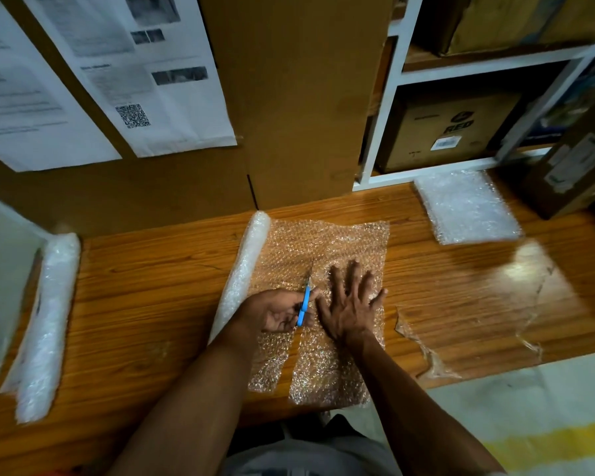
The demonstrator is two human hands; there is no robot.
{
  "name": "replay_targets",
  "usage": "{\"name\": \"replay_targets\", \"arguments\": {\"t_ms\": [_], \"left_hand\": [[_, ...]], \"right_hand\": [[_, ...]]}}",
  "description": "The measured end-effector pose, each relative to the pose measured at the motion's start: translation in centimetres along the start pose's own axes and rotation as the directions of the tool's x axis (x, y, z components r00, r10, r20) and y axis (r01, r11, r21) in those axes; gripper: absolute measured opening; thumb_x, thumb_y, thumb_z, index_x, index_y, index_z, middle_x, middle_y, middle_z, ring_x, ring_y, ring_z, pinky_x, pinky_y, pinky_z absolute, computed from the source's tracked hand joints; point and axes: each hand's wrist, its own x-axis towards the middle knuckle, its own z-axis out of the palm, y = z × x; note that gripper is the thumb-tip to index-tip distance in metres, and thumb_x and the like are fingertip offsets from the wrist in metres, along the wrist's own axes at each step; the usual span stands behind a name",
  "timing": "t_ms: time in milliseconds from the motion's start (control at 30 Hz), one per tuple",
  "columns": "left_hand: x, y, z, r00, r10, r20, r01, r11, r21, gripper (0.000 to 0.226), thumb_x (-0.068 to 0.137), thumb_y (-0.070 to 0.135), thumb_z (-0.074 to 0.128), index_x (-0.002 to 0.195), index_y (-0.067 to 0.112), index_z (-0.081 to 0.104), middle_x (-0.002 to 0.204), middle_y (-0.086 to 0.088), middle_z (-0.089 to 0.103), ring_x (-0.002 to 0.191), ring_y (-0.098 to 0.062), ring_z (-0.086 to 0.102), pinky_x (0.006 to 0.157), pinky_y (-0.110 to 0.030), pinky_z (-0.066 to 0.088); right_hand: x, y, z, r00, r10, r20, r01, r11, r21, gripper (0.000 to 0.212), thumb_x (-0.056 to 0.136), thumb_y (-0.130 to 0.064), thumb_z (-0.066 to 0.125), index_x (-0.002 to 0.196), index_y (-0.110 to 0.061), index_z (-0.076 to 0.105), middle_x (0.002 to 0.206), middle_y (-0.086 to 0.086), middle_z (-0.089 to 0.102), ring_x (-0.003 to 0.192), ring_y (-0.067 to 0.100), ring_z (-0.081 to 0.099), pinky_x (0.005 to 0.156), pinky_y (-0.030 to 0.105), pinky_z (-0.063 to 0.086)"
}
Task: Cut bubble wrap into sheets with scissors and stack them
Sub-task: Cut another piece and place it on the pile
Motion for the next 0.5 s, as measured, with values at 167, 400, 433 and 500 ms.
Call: {"name": "replay_targets", "arguments": {"t_ms": [167,400,433,500], "left_hand": [[-0.1,0.0,-0.3,0.999,0.003,0.036,-0.003,1.0,-0.008,0.068,0.068,0.056,0.076,0.113,0.006,0.067,0.097,-0.011,0.073,0.056,-0.006,0.06,0.047,-0.014,0.049],[0.8,-0.2,-1.0,1.0,-0.018,0.016,0.018,1.0,0.004,0.069,0.08,0.062,0.076,0.114,0.003,0.068,0.096,-0.009,0.075,0.066,-0.006,0.057,0.05,-0.013,0.05],[0.9,-0.1,-1.0,1.0,-0.014,0.014,0.014,1.0,0.005,0.071,0.078,0.063,0.076,0.115,0.003,0.068,0.097,-0.009,0.075,0.066,-0.006,0.056,0.05,-0.013,0.05],[1.1,-0.1,-0.9,1.0,-0.012,0.015,0.011,1.0,0.014,0.071,0.078,0.063,0.075,0.116,0.003,0.068,0.098,-0.009,0.074,0.064,-0.005,0.055,0.048,-0.013,0.05]], "right_hand": [[0.5,-0.6,-0.8,0.997,-0.044,-0.058,0.045,0.999,0.022,0.078,0.102,-0.069,0.0,0.165,-0.026,-0.016,0.169,0.014,-0.03,0.154,0.04,-0.029,0.121,0.067,-0.019],[4.3,0.6,-1.4,0.997,-0.074,-0.01,0.075,0.994,0.074,0.07,0.106,-0.059,0.007,0.167,-0.028,-0.005,0.174,0.007,-0.014,0.16,0.028,-0.014,0.129,0.057,-0.003],[4.5,0.7,-1.5,0.997,-0.076,-0.001,0.076,0.995,0.057,0.071,0.105,-0.061,0.008,0.167,-0.029,-0.006,0.174,0.007,-0.015,0.16,0.029,-0.014,0.129,0.057,-0.004],[4.5,0.8,-1.4,0.997,-0.081,0.003,0.081,0.996,0.035,0.074,0.103,-0.067,0.006,0.166,-0.031,-0.01,0.173,0.008,-0.019,0.16,0.031,-0.016,0.129,0.058,-0.005]]}}
